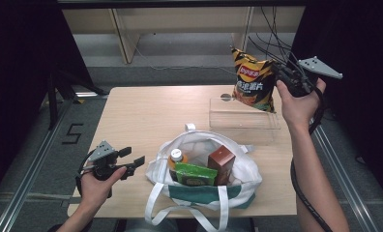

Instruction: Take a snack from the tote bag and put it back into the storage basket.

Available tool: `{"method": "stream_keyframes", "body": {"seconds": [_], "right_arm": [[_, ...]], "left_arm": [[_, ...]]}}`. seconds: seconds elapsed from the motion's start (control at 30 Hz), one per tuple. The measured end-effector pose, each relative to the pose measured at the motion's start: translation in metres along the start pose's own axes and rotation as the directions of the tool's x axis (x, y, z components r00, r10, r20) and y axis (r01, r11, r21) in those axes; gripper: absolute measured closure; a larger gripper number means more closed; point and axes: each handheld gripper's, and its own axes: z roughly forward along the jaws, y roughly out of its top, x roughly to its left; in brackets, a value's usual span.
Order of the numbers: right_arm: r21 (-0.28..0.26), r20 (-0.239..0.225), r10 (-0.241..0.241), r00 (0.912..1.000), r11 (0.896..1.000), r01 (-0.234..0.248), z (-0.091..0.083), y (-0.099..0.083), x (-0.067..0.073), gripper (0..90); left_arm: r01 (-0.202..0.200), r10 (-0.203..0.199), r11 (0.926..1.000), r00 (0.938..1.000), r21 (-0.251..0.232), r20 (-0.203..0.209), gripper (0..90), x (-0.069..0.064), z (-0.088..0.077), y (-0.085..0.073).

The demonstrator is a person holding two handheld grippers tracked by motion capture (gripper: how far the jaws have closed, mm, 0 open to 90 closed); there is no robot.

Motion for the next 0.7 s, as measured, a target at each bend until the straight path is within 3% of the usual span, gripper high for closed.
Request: {"method": "stream_keyframes", "body": {"seconds": [0.7], "right_arm": [[0.031, 0.022, 0.021, 0.9995, 0.999, -0.022, 0.018, -0.008, -0.013, 90.0]], "left_arm": [[0.004, -0.004, 1.0000, 1.0000, 0.004, 0.003, 29.1, -0.001, 0.002, -0.001]]}}
